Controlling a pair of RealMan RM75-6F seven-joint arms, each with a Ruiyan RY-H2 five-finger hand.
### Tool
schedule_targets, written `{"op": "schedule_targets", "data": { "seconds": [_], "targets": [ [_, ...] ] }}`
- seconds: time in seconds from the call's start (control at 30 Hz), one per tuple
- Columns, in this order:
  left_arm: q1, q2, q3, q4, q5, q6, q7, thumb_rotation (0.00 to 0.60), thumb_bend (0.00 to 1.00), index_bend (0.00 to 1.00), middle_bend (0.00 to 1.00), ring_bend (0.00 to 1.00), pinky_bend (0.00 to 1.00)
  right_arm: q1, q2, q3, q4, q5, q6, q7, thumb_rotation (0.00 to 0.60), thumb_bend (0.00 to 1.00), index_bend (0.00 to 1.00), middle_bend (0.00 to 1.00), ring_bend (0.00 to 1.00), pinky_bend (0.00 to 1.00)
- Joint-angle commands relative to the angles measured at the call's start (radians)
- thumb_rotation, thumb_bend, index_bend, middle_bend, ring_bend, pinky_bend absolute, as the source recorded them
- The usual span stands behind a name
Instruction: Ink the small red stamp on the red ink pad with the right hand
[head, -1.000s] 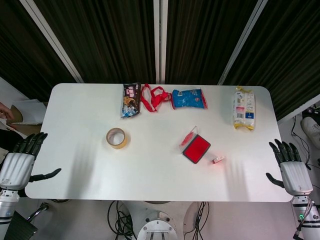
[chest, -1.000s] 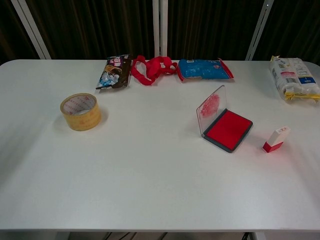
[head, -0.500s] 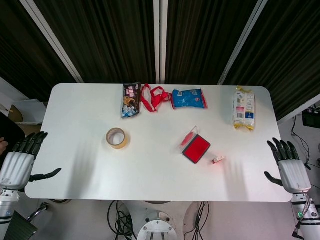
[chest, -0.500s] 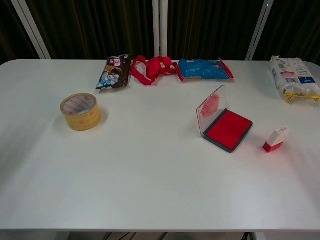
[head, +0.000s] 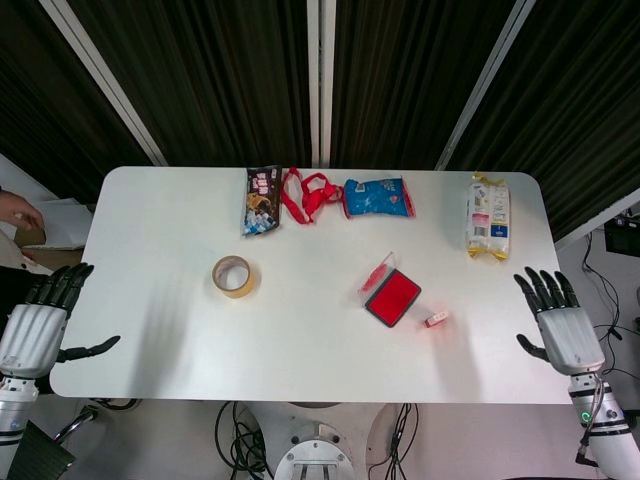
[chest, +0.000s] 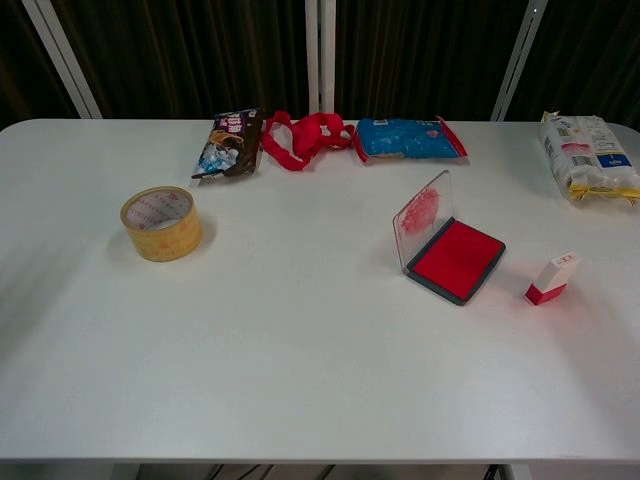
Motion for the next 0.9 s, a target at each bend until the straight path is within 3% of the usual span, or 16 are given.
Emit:
{"op": "schedule_targets", "data": {
  "seconds": [0.03,0.1,0.23,0.63,0.9],
  "targets": [
    [0.0,-0.004,0.002,0.007,-0.002,-0.004,-0.007,0.286,0.0,0.04,0.08,0.09,0.19,0.024,-0.003,0.002,-0.019,-0.006,-0.034,-0.03,0.6,0.11,0.0,0.21,0.57,0.82],
    [0.0,-0.006,0.004,0.012,-0.003,-0.007,-0.014,0.284,0.0,0.04,0.08,0.09,0.19,0.041,-0.008,-0.001,-0.027,-0.01,-0.061,-0.06,0.6,0.11,0.0,0.26,0.68,0.96],
    [0.0,-0.01,0.011,0.023,-0.006,-0.017,-0.029,0.288,0.0,0.04,0.08,0.09,0.19,0.083,-0.043,-0.008,-0.03,-0.008,-0.134,-0.15,0.6,0.11,0.01,0.24,0.77,1.0],
    [0.001,-0.018,0.015,0.057,-0.017,-0.029,-0.065,0.291,0.0,0.04,0.08,0.09,0.19,0.185,-0.226,0.004,0.076,0.017,-0.266,-0.26,0.6,0.11,0.11,0.21,0.78,1.0],
    [-0.002,-0.023,0.015,0.08,-0.026,-0.041,-0.09,0.293,0.0,0.04,0.08,0.09,0.19,0.195,-0.294,0.009,0.138,0.052,-0.267,-0.289,0.6,0.12,0.23,0.25,0.79,1.0]
  ]
}}
